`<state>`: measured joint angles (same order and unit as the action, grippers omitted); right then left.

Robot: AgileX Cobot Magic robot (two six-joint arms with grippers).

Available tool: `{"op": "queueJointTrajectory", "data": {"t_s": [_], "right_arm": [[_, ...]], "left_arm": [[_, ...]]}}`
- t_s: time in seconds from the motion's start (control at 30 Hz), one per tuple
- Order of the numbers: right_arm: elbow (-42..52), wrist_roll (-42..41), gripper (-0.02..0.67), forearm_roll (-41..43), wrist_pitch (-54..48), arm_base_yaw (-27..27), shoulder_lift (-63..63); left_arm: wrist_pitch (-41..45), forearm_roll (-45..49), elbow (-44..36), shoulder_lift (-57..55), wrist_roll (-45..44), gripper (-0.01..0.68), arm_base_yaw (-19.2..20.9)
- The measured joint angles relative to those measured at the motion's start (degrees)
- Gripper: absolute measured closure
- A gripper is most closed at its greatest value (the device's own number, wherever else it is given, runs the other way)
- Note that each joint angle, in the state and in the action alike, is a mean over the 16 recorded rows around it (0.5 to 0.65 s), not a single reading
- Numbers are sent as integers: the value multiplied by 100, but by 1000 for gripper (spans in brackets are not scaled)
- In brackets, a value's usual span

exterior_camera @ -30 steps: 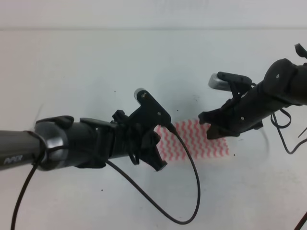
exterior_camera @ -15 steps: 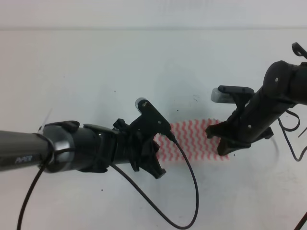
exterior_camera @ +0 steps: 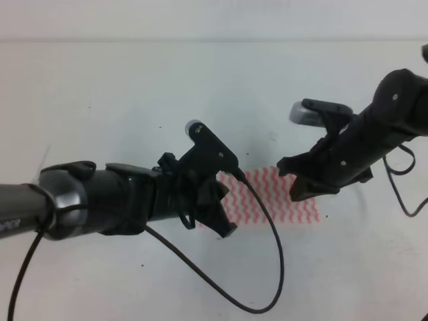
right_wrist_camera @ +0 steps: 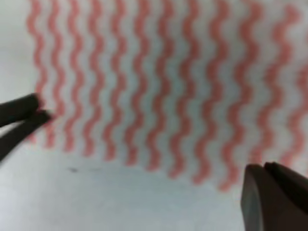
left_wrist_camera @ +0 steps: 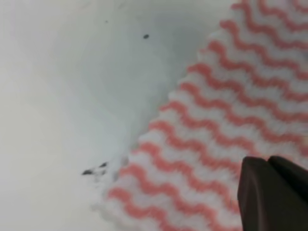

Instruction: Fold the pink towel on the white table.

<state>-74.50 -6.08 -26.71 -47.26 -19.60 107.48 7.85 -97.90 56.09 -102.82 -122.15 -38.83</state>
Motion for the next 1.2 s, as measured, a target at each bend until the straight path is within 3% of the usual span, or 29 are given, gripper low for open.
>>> {"op": "queueJointTrajectory", "data": {"t_s": [0.93, 1.2], "right_arm": [[3, 33, 667, 244, -257, -213, 322], [0, 92, 667, 255, -206, -199, 35]], "left_arm": [[172, 4, -2, -177, 191, 675, 4], [528, -9, -4, 103, 653, 675, 209]]}}
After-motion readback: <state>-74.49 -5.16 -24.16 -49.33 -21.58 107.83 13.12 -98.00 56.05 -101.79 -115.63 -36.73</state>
